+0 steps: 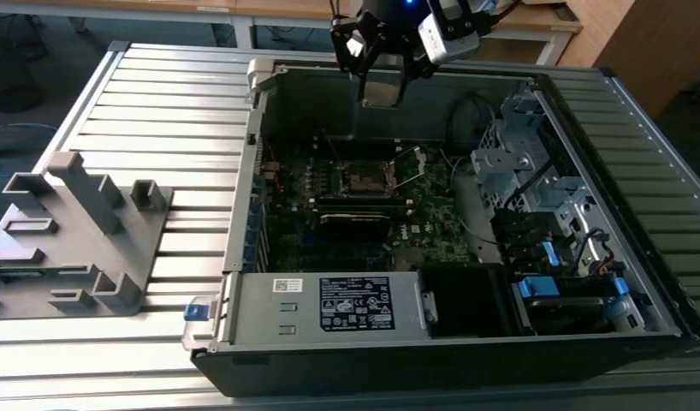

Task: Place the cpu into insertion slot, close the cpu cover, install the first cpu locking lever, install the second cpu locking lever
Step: 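Place the cpu into insertion slot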

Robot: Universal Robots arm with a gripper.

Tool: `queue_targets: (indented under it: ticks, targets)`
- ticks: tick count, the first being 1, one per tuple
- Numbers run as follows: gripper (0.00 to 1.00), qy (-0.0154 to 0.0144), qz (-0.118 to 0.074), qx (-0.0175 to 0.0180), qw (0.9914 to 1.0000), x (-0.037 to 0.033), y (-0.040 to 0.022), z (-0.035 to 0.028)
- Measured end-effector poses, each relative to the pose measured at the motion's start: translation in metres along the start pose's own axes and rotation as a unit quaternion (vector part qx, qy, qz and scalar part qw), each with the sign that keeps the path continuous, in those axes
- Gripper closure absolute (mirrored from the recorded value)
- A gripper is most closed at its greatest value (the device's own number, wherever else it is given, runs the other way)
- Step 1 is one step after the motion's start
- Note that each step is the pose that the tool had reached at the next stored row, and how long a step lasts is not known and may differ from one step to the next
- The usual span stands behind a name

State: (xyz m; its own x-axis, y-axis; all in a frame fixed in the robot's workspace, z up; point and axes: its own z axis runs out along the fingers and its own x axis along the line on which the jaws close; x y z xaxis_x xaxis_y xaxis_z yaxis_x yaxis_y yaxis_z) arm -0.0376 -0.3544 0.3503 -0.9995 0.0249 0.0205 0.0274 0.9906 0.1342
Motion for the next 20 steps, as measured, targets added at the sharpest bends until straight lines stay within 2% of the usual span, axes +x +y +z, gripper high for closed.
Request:
queue_targets:
  ticks: [20]
  targets:
    - [0.46,0.0,0.0,0.0,1.0,-0.0001,-0.0006,0.0043]
